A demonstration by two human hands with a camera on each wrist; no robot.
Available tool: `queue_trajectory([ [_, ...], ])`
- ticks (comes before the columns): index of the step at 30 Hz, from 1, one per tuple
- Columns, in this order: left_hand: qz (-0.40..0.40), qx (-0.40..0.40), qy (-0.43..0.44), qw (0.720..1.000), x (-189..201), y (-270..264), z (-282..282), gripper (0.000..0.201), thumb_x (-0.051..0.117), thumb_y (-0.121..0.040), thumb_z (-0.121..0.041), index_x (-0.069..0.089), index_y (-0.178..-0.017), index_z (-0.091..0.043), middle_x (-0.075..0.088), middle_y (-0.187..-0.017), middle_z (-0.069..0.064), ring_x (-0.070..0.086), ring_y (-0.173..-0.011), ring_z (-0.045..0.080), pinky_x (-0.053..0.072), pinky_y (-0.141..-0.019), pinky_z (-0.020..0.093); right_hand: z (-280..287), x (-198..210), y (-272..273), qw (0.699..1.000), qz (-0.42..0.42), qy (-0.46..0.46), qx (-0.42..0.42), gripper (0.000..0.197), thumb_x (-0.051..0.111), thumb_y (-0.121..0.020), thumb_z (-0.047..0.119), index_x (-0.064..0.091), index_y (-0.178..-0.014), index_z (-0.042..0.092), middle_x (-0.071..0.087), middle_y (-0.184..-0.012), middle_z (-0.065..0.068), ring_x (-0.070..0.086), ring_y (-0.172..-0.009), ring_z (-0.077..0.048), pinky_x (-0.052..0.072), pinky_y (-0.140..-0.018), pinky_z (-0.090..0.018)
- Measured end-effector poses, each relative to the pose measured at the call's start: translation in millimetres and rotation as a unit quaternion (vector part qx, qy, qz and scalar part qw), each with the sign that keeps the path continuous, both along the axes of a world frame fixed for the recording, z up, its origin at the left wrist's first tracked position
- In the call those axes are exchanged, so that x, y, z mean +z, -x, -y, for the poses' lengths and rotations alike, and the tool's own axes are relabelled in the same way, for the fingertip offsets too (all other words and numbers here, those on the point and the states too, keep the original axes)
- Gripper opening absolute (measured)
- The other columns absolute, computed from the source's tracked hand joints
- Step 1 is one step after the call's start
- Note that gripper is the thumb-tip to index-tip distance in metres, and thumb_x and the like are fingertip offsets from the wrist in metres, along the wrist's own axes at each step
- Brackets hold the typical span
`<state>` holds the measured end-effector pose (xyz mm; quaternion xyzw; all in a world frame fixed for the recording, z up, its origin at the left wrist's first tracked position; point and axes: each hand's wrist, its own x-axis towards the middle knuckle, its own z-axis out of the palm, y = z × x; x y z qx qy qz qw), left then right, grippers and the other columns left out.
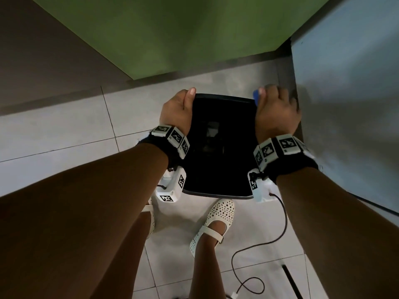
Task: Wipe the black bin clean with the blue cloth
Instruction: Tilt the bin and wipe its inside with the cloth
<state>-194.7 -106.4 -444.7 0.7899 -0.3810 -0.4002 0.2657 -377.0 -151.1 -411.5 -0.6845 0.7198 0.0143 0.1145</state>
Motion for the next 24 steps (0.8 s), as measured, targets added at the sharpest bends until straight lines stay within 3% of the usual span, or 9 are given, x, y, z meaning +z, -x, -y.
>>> queue_trajectory([
  [3, 0.006, -0.008, 0.002, 1.000, 1.5, 1.2, -0.4, 0.033, 0.037, -0.098, -0.037, 0.041, -0.070, -0.019, 0.041, -0.056, -0.010, 0.040, -0.054, 0.005, 0.028, -0.051, 0.018, 2.2, -2.5, -12.2, 0.999, -0.003, -0.021, -0.049, 0.040, 0.028, -0.099, 0.037, 0.050, -0.122, 0.014, 0.050, -0.129, -0.014, 0.047, -0.112, -0.037, 0.034, -0.093, -0.043],
  [7, 0.005, -0.016, 0.002, 1.000, 2.5, 1.8, -0.5, 0.031, 0.036, -0.098, -0.038, 0.045, -0.075, -0.018, 0.045, -0.060, -0.009, 0.045, -0.064, 0.016, 0.032, -0.059, 0.022, -3.9, -7.8, -45.5, 0.998, 0.012, -0.009, 0.065, 0.039, 0.031, -0.097, 0.041, 0.048, -0.127, 0.021, 0.043, -0.138, -0.006, 0.043, -0.116, -0.032, 0.030, -0.095, -0.040],
  [10, -0.001, -0.007, 0.002, 1.000, 1.5, 0.8, -0.9, 0.030, 0.036, -0.097, -0.038, 0.045, -0.075, -0.020, 0.046, -0.060, -0.008, 0.046, -0.068, 0.019, 0.034, -0.065, 0.022, -5.4, -5.6, -48.2, 0.995, 0.040, -0.038, 0.080, 0.044, 0.033, -0.096, 0.044, 0.040, -0.135, 0.024, 0.036, -0.143, -0.006, 0.038, -0.122, -0.031, 0.027, -0.099, -0.041],
  [15, 0.000, 0.003, -0.002, 1.000, 2.7, 1.0, -1.2, 0.032, 0.036, -0.097, -0.038, 0.044, -0.074, -0.018, 0.044, -0.060, -0.006, 0.045, -0.068, 0.020, 0.032, -0.064, 0.022, -9.0, 4.4, -21.1, 0.984, 0.084, -0.084, 0.133, 0.064, 0.057, -0.085, 0.036, 0.029, -0.142, 0.025, 0.024, -0.149, -0.016, 0.034, -0.126, -0.037, 0.029, -0.102, -0.047],
  [17, -0.002, 0.003, -0.003, 1.000, 3.5, 1.6, -2.1, 0.034, 0.035, -0.097, -0.039, 0.045, -0.074, -0.017, 0.044, -0.058, -0.008, 0.045, -0.066, 0.019, 0.033, -0.063, 0.022, -5.7, 16.4, -16.7, 0.981, 0.146, -0.065, 0.114, 0.063, 0.059, -0.082, 0.019, 0.035, -0.140, 0.019, 0.024, -0.143, -0.023, 0.044, -0.116, -0.035, 0.036, -0.104, -0.037],
  [18, -0.001, 0.004, -0.003, 1.000, 3.8, 1.8, -2.5, 0.034, 0.034, -0.097, -0.040, 0.045, -0.075, -0.016, 0.044, -0.059, -0.008, 0.045, -0.065, 0.018, 0.033, -0.061, 0.023, -3.1, 23.7, -14.5, 0.979, 0.173, -0.047, 0.098, 0.060, 0.058, -0.080, 0.011, 0.039, -0.137, 0.016, 0.028, -0.139, -0.024, 0.048, -0.105, -0.026, 0.036, -0.101, -0.019],
  [19, 0.001, 0.007, -0.004, 1.000, 4.2, 2.0, -2.5, 0.035, 0.034, -0.097, -0.040, 0.046, -0.076, -0.016, 0.045, -0.059, -0.007, 0.045, -0.064, 0.017, 0.033, -0.058, 0.024, -1.0, 31.3, -12.2, 0.977, 0.195, -0.039, 0.077, 0.058, 0.057, -0.080, 0.007, 0.041, -0.136, 0.013, 0.032, -0.134, -0.021, 0.046, -0.094, -0.018, 0.028, -0.090, 0.000],
  [20, 0.002, 0.010, -0.003, 1.000, 4.5, 2.1, -2.6, 0.035, 0.034, -0.097, -0.041, 0.046, -0.076, -0.015, 0.046, -0.061, -0.005, 0.045, -0.063, 0.016, 0.032, -0.057, 0.025, 0.8, 37.3, -9.6, 0.973, 0.224, -0.031, 0.052, 0.055, 0.056, -0.081, 0.006, 0.042, -0.134, 0.012, 0.039, -0.129, -0.018, 0.043, -0.088, -0.014, 0.024, -0.078, 0.006],
  [24, -0.001, 0.012, -0.013, 1.000, 4.7, 2.6, -2.4, 0.035, 0.033, -0.097, -0.042, 0.045, -0.077, -0.016, 0.046, -0.060, -0.007, 0.046, -0.067, 0.018, 0.030, -0.057, 0.024, 6.5, 38.4, -3.4, 0.903, 0.397, -0.024, -0.161, 0.042, 0.051, -0.088, 0.010, 0.044, -0.129, 0.014, 0.055, -0.089, 0.006, 0.052, -0.077, -0.008, 0.036, -0.069, -0.011],
])
